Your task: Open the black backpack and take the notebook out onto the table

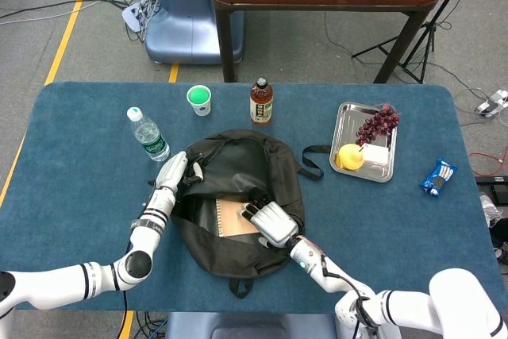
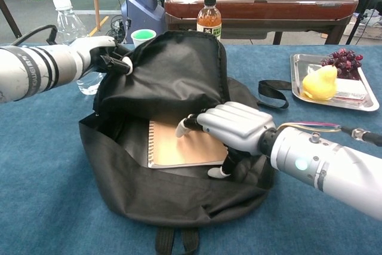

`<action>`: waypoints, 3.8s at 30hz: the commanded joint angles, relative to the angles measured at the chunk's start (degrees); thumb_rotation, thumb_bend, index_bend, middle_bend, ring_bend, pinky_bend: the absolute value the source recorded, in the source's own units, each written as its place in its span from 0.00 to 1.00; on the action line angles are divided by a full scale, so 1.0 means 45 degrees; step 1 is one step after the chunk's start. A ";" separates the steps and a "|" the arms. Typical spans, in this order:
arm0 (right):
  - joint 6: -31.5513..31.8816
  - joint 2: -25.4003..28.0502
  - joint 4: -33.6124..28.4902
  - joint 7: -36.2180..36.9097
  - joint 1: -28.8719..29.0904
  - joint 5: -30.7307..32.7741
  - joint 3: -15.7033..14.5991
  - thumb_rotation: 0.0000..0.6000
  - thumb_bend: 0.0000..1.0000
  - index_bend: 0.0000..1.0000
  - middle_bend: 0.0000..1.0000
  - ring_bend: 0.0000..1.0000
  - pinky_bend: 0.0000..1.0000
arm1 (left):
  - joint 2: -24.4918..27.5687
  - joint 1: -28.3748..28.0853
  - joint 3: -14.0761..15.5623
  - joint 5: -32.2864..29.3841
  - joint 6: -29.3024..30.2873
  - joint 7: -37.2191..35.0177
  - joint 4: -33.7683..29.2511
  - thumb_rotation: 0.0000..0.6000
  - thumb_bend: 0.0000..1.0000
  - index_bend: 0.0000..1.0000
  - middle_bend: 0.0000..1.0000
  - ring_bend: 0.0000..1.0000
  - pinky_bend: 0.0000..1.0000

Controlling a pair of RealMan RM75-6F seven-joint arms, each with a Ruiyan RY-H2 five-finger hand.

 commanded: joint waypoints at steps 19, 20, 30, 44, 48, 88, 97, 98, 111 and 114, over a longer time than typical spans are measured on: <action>0.0504 -0.0953 0.1709 0.0509 0.0059 -0.0803 0.0042 1.00 0.24 0.23 0.21 0.12 0.18 | 0.0126 0.0067 0.0011 -0.0072 -0.0231 -0.0220 0.0115 1.00 0.74 0.53 0.45 0.44 0.24; 0.0489 -0.0979 0.1762 0.0510 0.0063 -0.0811 0.0035 1.00 0.24 0.23 0.21 0.12 0.18 | 0.0132 0.0069 0.0012 -0.0073 -0.0241 -0.0229 0.0113 1.00 0.74 0.53 0.45 0.44 0.24; 0.0514 -0.1185 0.2081 0.0457 0.0055 -0.0901 0.0034 1.00 0.24 0.23 0.21 0.12 0.18 | 0.0182 0.0093 0.0048 -0.0077 -0.0282 -0.0296 0.0080 1.00 0.74 0.53 0.45 0.44 0.24; 0.0726 -0.1697 0.3139 0.0704 0.0183 -0.1351 0.0022 1.00 0.33 0.23 0.21 0.12 0.17 | 0.0236 0.0118 0.0096 -0.0070 -0.0360 -0.0383 0.0129 1.00 0.74 0.53 0.45 0.44 0.24; 0.0880 -0.1863 0.3479 0.0914 0.0216 -0.1583 -0.0017 1.00 0.42 0.23 0.21 0.12 0.17 | 0.0245 0.0115 0.0097 -0.0056 -0.0394 -0.0416 0.0139 1.00 0.74 0.53 0.45 0.44 0.24; 0.3105 -0.2732 0.4687 0.2348 0.0123 -0.2399 0.0752 1.00 0.52 0.62 0.38 0.21 0.18 | 0.0432 0.0104 -0.0057 -0.0137 -0.0605 -0.0864 0.0156 1.00 0.73 0.53 0.43 0.44 0.24; 0.3890 -0.2102 0.3631 0.2587 0.0007 -0.2856 0.0735 1.00 0.52 0.71 0.54 0.36 0.24 | 0.0465 0.0053 -0.0078 -0.0157 -0.0619 -0.0877 0.0145 1.00 0.73 0.53 0.43 0.44 0.24; 0.3954 -0.1993 0.3473 0.2534 -0.0017 -0.2895 0.0727 1.00 0.52 0.72 0.56 0.38 0.26 | 0.0472 0.0054 -0.0075 -0.0143 -0.0608 -0.0877 0.0127 1.00 0.73 0.53 0.43 0.44 0.24; 0.4776 0.0944 -0.1068 0.2193 -0.0788 -0.3257 0.0548 1.00 0.52 0.75 0.65 0.51 0.37 | 0.0781 0.0250 0.0138 0.0183 -0.0507 -0.0907 -0.0469 1.00 0.73 0.52 0.43 0.44 0.24; 0.4750 0.1767 -0.2350 0.2041 -0.0947 -0.3156 0.0595 1.00 0.52 0.75 0.66 0.52 0.37 | 0.0867 0.0321 0.0257 0.0298 -0.0491 -0.0887 -0.0665 1.00 0.73 0.52 0.43 0.44 0.24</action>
